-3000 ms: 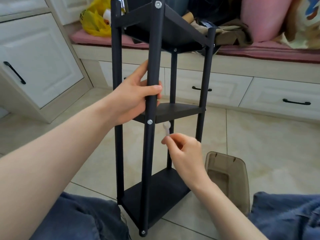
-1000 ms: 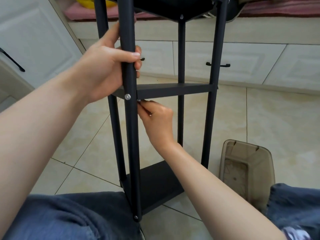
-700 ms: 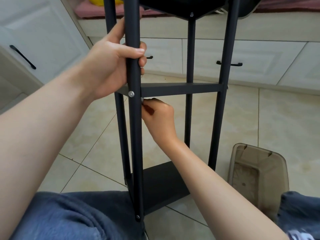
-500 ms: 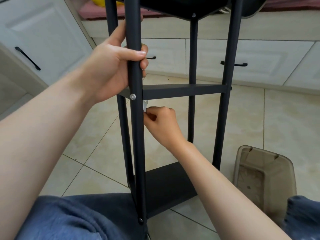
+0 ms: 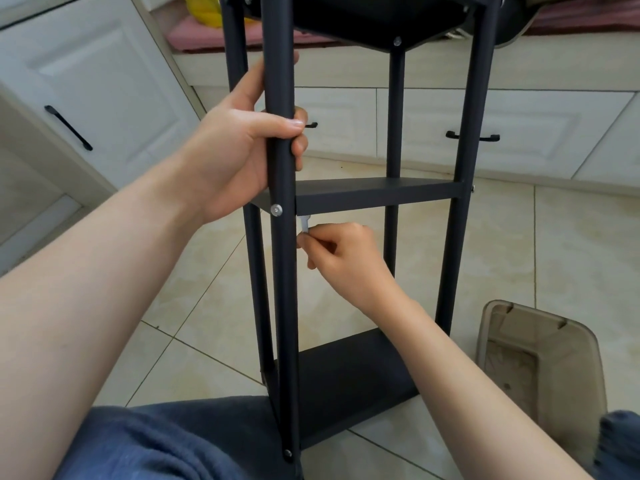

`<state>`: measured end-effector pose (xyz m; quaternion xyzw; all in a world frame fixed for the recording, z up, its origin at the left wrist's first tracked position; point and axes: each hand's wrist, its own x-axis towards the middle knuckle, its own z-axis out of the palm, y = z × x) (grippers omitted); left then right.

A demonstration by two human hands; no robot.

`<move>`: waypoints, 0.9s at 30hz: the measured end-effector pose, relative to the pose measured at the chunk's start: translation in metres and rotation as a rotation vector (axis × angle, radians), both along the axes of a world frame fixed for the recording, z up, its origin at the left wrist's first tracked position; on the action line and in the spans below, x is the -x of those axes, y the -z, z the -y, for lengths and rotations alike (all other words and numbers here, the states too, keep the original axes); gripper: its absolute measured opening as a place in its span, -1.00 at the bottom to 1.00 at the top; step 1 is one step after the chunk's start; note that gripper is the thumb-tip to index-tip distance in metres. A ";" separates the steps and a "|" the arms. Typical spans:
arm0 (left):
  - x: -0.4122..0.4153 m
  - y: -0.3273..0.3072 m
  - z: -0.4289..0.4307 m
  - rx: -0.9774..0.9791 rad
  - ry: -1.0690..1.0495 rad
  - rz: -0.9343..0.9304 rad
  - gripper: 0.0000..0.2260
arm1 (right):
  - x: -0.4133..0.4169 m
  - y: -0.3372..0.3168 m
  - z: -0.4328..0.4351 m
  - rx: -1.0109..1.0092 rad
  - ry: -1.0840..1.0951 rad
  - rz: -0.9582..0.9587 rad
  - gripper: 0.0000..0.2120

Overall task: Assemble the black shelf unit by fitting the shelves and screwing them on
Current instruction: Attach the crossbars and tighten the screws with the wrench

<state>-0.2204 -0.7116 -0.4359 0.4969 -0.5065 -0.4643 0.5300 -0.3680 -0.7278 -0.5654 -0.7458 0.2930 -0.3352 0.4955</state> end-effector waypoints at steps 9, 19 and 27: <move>0.015 0.005 0.002 0.056 -0.215 0.115 -0.71 | -0.002 -0.006 0.002 0.085 0.061 0.076 -0.72; 0.020 0.009 0.005 0.024 -0.269 0.066 -0.62 | -0.010 0.002 -0.004 0.145 0.109 0.083 -0.79; 0.019 0.010 0.006 0.026 -0.254 0.030 -0.68 | -0.022 0.015 -0.006 0.226 0.216 0.163 -0.79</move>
